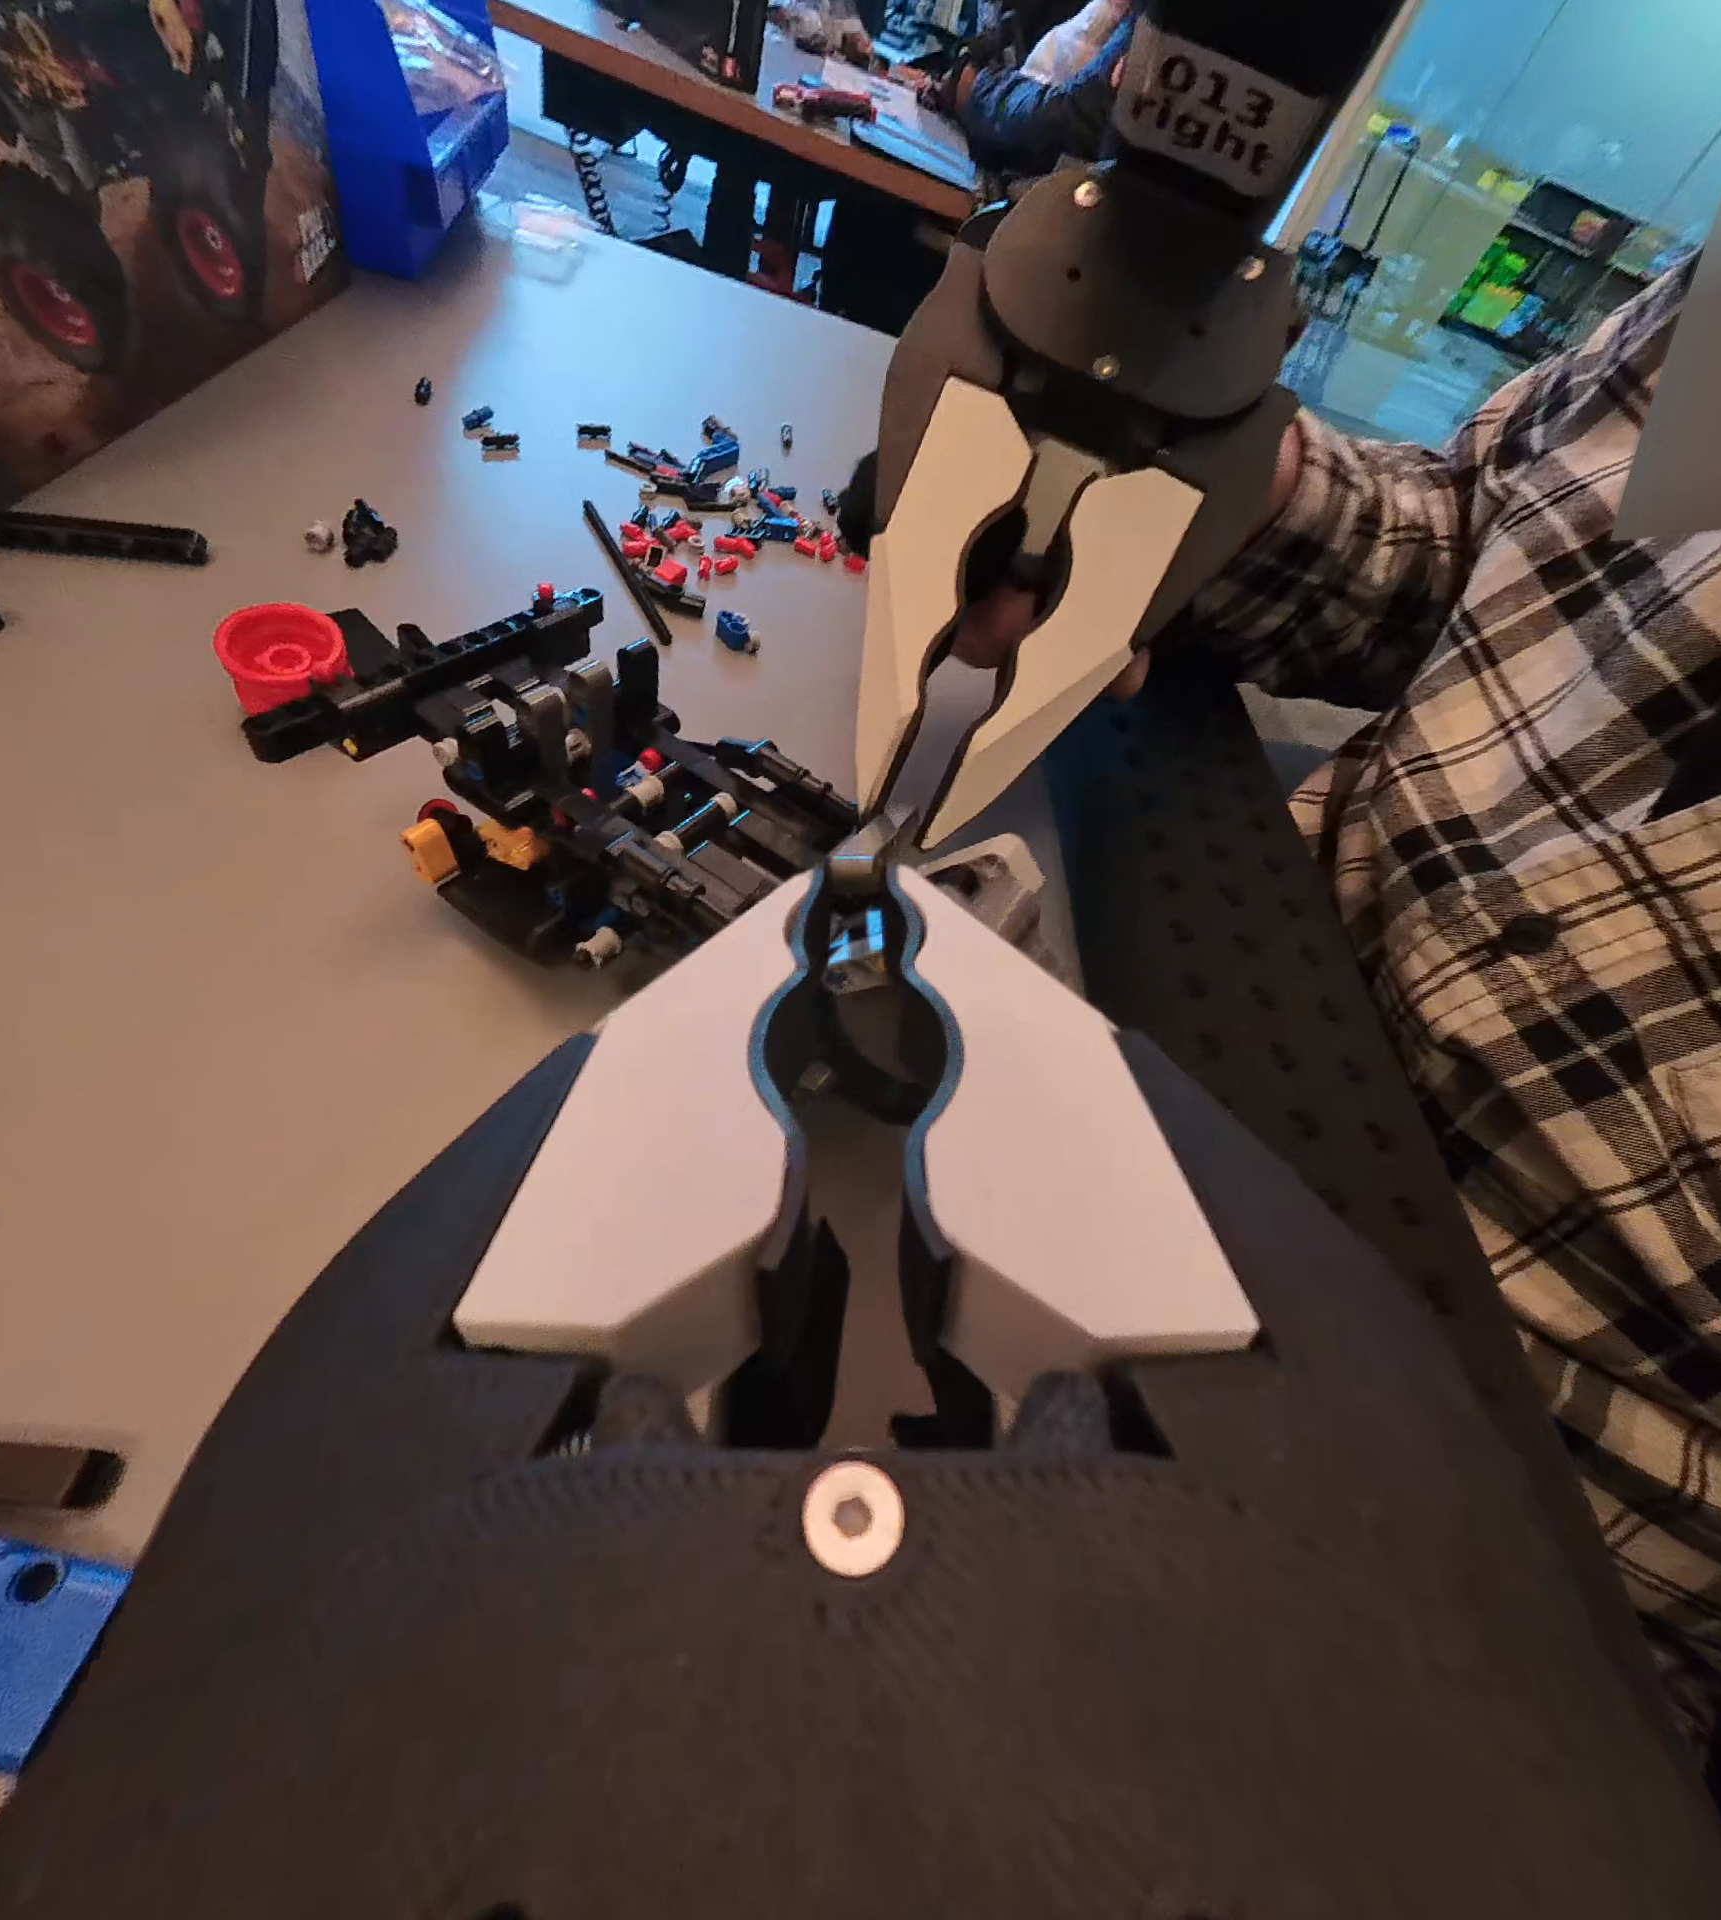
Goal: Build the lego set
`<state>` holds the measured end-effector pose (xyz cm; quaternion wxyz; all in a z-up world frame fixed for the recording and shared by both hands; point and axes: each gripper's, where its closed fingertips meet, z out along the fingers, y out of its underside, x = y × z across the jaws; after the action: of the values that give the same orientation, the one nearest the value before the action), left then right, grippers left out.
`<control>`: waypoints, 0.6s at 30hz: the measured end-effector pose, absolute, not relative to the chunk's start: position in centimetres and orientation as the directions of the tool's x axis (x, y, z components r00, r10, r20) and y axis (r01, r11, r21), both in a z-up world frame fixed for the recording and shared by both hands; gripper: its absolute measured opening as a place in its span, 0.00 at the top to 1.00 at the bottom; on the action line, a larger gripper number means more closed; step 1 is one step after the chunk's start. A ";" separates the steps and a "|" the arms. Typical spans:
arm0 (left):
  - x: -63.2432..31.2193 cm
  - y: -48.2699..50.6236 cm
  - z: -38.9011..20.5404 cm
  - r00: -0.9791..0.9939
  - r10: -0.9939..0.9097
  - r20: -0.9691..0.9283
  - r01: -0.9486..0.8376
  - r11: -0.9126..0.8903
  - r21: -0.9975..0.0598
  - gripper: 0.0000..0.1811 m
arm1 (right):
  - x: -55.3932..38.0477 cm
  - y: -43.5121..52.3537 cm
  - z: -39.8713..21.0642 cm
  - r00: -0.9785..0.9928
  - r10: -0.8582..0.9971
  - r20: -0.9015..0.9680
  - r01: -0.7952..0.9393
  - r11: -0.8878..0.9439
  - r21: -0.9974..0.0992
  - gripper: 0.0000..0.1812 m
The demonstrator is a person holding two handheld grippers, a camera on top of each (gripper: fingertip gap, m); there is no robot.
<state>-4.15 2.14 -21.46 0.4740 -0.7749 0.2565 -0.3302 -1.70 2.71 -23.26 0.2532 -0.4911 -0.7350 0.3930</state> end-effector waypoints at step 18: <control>-5.5 2.8 -22.9 0.747 -0.634 0.200 -0.156 -0.459 -0.875 0.93 | -2.0 2.6 -23.6 -0.368 0.929 0.032 0.591 0.261 -0.763 0.96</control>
<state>-5.53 2.76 -22.91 0.4599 -0.8135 0.2428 -0.2603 -2.04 2.64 -23.58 0.2486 -0.5041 -0.7541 0.3397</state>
